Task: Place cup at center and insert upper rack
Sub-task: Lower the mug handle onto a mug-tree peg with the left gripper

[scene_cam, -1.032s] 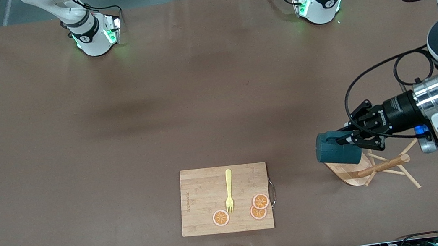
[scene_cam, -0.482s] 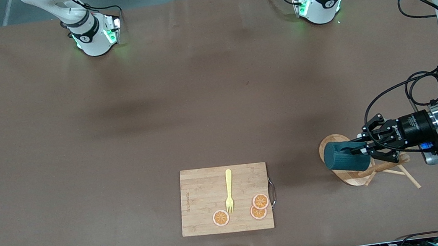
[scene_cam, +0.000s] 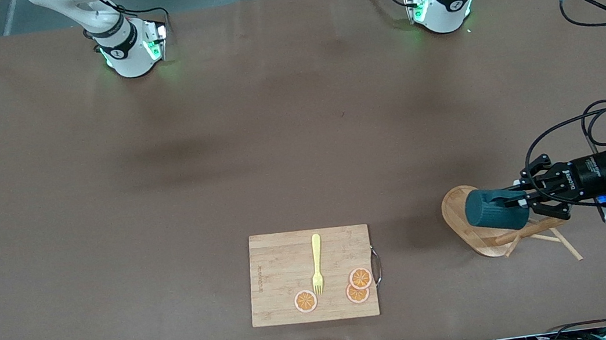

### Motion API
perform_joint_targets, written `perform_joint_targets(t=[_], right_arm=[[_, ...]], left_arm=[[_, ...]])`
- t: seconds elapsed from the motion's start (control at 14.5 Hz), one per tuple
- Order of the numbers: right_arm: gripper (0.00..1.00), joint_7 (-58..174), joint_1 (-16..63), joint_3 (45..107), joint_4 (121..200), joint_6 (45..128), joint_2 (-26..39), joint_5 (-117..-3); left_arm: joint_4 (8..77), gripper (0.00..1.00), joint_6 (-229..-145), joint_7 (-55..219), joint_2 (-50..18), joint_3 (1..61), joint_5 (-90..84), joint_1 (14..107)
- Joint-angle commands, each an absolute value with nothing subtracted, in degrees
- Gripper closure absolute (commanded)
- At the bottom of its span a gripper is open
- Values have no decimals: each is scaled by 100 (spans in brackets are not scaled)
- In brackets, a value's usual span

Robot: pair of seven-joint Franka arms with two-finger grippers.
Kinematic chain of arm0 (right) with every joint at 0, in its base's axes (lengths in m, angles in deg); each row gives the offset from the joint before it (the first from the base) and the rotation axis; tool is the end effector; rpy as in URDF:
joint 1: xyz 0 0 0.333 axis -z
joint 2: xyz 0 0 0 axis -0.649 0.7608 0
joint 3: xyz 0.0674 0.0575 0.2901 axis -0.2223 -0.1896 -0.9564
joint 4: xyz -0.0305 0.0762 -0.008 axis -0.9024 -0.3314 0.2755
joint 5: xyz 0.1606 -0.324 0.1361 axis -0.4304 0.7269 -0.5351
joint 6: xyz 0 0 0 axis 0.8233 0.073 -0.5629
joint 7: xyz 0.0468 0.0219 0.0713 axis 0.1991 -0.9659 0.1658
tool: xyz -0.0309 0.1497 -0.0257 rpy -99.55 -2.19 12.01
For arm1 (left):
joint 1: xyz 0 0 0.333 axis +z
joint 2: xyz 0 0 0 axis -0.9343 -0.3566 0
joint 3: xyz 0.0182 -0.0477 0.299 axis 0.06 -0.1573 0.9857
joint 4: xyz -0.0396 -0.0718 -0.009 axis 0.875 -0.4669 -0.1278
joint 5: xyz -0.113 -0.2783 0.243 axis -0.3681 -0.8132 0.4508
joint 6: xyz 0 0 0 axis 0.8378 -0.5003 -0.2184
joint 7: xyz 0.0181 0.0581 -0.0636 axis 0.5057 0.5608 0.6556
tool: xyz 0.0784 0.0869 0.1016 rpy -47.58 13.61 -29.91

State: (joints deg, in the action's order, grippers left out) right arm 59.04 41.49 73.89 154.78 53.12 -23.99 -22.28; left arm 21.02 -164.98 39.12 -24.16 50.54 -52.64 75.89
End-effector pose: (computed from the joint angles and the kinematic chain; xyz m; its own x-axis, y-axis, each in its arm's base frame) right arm 0.4909 -0.0407 0.5934 0.9973 0.0291 -0.0677 0.0287 -0.9996 -0.0063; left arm 0.6964 -0.0317 0.3678 0.3100 0.5029 -0.8068 0.9507 -0.1553 0.2685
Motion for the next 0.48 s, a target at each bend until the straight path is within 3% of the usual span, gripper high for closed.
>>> perform_joint_targets(t=[0.0,0.41], right_arm=[[0,5965,4143,7395,15613,5367,-2534,-2293],[0,5965,4152,7395,15613,5367,-2534,-2293]], left_arm=[[2037,100,-16403,3979,-2537,5009,-5454,7702],[2037,99,-16359,4330,-2704,5009,-5551,7948]])
